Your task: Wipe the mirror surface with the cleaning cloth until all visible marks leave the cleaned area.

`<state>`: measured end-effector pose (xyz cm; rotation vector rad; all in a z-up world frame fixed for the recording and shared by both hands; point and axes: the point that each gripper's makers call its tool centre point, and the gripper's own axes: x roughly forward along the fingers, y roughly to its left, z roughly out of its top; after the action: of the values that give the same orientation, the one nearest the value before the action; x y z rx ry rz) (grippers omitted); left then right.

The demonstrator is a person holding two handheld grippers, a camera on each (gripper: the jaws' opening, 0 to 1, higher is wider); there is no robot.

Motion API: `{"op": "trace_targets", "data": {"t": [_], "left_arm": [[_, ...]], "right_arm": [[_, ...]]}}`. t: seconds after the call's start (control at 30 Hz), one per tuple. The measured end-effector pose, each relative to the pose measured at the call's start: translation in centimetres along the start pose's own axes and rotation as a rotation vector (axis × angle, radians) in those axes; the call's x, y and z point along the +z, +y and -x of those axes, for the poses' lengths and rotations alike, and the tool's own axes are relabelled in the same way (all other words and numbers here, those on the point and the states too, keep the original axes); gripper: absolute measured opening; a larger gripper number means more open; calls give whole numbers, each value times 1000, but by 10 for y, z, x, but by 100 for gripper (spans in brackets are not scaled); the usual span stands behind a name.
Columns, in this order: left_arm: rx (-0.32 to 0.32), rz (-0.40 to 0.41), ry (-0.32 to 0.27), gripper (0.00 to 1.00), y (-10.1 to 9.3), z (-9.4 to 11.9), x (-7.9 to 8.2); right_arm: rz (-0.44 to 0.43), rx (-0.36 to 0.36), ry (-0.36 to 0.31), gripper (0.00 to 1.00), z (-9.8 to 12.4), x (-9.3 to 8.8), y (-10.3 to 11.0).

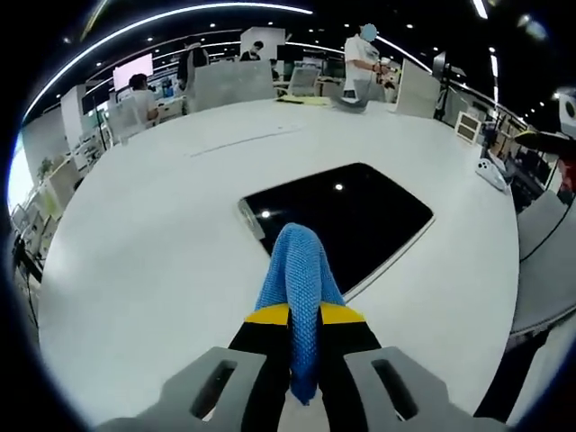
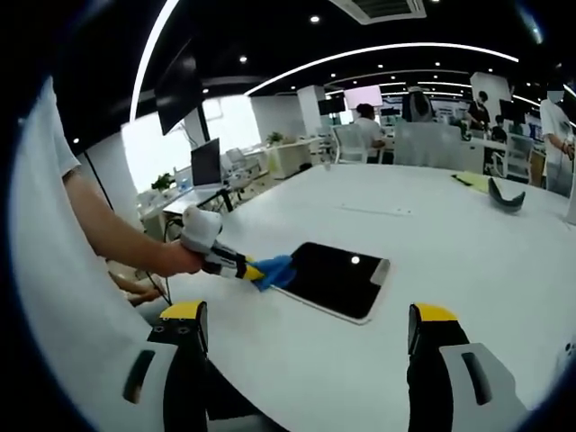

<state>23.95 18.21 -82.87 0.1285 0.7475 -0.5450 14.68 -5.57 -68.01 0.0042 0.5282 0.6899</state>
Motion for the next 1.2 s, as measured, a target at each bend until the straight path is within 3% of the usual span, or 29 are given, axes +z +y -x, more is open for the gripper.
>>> {"op": "trace_targets", "data": {"t": [0.13, 0.27, 0.63, 0.87, 1.2], "left_arm": [[2, 35, -46, 7, 3, 12, 8], [4, 65, -72, 7, 4, 24, 5], [33, 58, -157, 7, 10, 62, 13], [45, 79, -172, 7, 21, 79, 4], [59, 66, -193, 8, 21, 98, 0]], "right_arm": [[12, 9, 0, 91, -3, 3, 5], [26, 19, 8, 91, -4, 1, 9], [54, 48, 29, 91, -5, -5, 21], [62, 61, 28, 91, -8, -5, 30], [66, 76, 32, 91, -14, -7, 36]]}}
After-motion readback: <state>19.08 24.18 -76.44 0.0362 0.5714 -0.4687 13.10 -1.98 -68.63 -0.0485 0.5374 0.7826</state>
